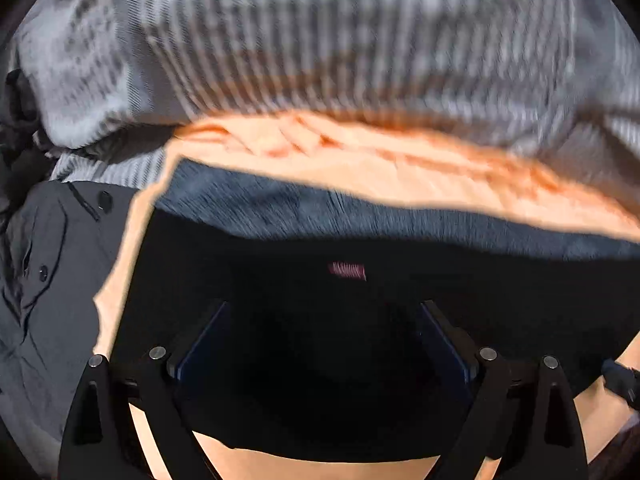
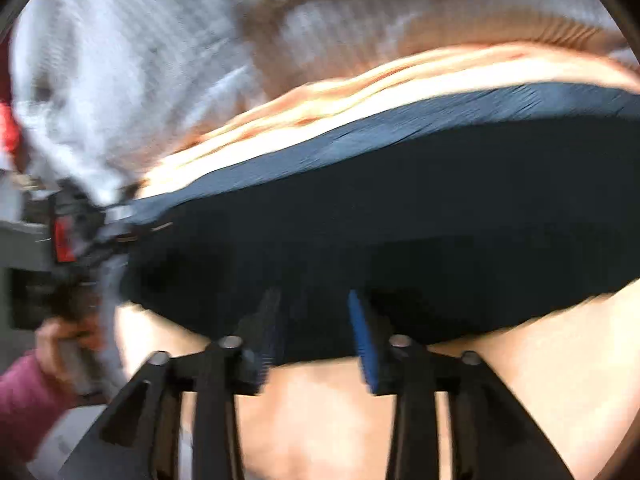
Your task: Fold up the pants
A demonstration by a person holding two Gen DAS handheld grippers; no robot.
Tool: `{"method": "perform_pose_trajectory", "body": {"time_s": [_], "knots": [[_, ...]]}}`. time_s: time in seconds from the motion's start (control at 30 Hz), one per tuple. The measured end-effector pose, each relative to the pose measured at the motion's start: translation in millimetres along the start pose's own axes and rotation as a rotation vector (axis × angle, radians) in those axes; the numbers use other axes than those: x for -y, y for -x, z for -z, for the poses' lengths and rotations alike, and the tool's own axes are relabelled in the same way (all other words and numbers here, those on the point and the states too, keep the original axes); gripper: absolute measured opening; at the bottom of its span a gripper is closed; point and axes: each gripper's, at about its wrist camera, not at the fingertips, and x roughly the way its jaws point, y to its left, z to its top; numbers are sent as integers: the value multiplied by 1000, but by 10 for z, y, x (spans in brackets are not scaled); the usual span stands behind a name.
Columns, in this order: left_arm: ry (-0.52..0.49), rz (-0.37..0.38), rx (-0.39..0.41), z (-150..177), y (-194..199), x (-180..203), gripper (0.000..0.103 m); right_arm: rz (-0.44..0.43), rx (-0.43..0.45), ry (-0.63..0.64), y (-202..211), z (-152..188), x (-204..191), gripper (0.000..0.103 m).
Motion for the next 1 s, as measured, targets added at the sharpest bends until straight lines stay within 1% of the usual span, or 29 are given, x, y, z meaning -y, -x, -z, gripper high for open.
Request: {"method": "perform_pose_trajectory", "body": {"time_s": [0.03,0.07,0.1,0.13,0.2,0.3,0.37,0.4,0.5,0.57,0.6,0.63,0.67,0.7,0.73,0.8,0.87,0.9,1.0], "knots": [[-12,-22,-23,12,-103,22,94,-73,-38,-11,-95,110,-84,53],[-11,-34,-41,53,-224,6,94,-118,-71,-20,-181,190,-137,53],[4,-22,-12,85,-255,-27,97,-162,-109,-27,-309,288,-203,53],[5,-16,5,95,-260,-38,97,-176,-124,-29,-395,342,-241,53],[-9,-17,5,101,-247,-26,97,-195,-143,-44,-569,458,-286,53],[-19,-6,4,121,-280,-33,97,-227,-167,-137,-772,614,-200,53],[-23,-7,7,140,-249,-11,97,-249,-172,-190,-841,664,-150,53],[-24,-8,11,137,-301,-64,97,-256,-165,-199,-831,682,-141,53],[-24,-12,19,175,-234,9,97,-290,-109,-214,-780,609,-159,52],[-23,-10,15,187,-238,-21,97,-315,-95,-244,-791,564,-149,52],[-23,-10,13,161,-299,-88,97,-321,-94,-258,-803,547,-136,49],[-23,-10,10,161,-288,-79,97,-321,-100,-268,-826,536,-128,39],[-22,-10,7,165,-271,-70,97,-305,-108,-267,-838,519,-136,32],[-23,-10,6,154,-262,-70,97,-285,-111,-258,-821,505,-150,15],[-26,-10,7,127,-322,-75,97,-291,-106,-242,-771,485,-150,7],[-34,-13,18,133,-327,-62,98,-306,-92,-208,-648,491,-206,6],[-37,-15,28,147,-336,-57,99,-263,-97,-137,-601,525,-285,5],[-38,-19,30,152,-337,-48,99,-243,-109,-131,-633,556,-276,5],[-41,-26,23,149,-337,-35,99,-225,-158,-207,-795,715,-92,5]]}}
